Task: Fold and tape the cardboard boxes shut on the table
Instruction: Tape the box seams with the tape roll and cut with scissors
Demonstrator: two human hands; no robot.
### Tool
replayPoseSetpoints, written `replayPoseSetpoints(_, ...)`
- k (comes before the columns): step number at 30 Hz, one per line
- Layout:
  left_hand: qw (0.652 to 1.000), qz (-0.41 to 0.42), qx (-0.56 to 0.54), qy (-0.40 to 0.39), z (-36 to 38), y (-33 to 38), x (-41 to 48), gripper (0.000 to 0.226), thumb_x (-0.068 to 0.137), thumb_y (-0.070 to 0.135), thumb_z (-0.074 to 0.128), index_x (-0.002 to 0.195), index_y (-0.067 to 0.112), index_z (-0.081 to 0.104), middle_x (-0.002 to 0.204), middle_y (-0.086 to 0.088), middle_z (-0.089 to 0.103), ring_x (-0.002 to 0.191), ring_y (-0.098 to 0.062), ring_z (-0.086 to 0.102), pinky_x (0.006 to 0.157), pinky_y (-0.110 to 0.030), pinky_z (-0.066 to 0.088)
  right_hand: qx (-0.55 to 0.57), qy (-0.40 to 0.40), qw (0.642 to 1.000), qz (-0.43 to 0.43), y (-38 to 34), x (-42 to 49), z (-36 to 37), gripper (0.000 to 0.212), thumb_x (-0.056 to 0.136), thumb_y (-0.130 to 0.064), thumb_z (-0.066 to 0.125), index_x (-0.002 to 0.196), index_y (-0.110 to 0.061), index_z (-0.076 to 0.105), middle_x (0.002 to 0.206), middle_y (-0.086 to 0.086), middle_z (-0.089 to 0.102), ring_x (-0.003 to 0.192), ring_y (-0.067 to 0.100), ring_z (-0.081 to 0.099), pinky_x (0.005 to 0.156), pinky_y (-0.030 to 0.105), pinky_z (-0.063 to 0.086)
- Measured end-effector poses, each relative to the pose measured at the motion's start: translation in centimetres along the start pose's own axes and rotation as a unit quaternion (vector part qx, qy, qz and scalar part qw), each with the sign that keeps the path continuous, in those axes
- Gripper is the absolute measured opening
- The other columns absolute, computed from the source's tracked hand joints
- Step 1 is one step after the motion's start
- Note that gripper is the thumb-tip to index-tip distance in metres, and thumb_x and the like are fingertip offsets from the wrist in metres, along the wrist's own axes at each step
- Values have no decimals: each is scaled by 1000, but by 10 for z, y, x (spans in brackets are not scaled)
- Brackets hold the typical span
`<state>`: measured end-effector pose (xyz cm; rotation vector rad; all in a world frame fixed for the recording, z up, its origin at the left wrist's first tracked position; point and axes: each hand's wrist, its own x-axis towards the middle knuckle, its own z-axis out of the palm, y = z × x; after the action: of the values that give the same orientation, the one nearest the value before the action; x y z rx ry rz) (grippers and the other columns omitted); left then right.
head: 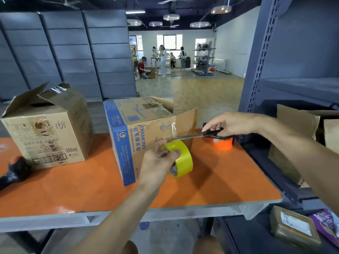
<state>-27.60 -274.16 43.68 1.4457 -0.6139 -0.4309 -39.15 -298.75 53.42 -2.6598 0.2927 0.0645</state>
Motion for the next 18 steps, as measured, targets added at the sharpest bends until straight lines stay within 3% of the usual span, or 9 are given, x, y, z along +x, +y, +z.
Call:
replayPoseSetpoints(6,1000,9,11,16,-3,-4,2,39,86,32,81,121,29,66,111,-6,72,103,-15,71,92,-42,60,-24,-43,999,2,-7,21,-20,39,84,-15,82,113,-39,72,94,-12,65,72,-11,55,59,6,43)
replayPoseSetpoints(11,1000,1,16,11,-4,-5,5,43,86,29,81,126,24,65,113,-5,72,106,-15,70,94,-41,59,-13,-58,998,9,-3,32,-24,41,80,-13,84,108,-41,74,83,-19,69,73,-6,58,67,9,46)
replayPoseSetpoints(15,1000,3,16,12,-5,-4,4,43,86,27,81,126,23,65,116,-5,70,109,-17,68,94,-40,59,-18,-54,998,-1,-2,37,-25,37,80,-10,84,107,-35,76,83,-7,72,72,4,60,65,17,47)
replayPoseSetpoints(18,1000,12,14,9,-6,-5,5,33,86,25,80,116,28,66,108,-5,71,103,-15,70,89,-37,61,-15,-47,999,-6,-2,39,-27,36,81,-7,83,105,-34,77,77,-8,70,66,1,58,60,15,46)
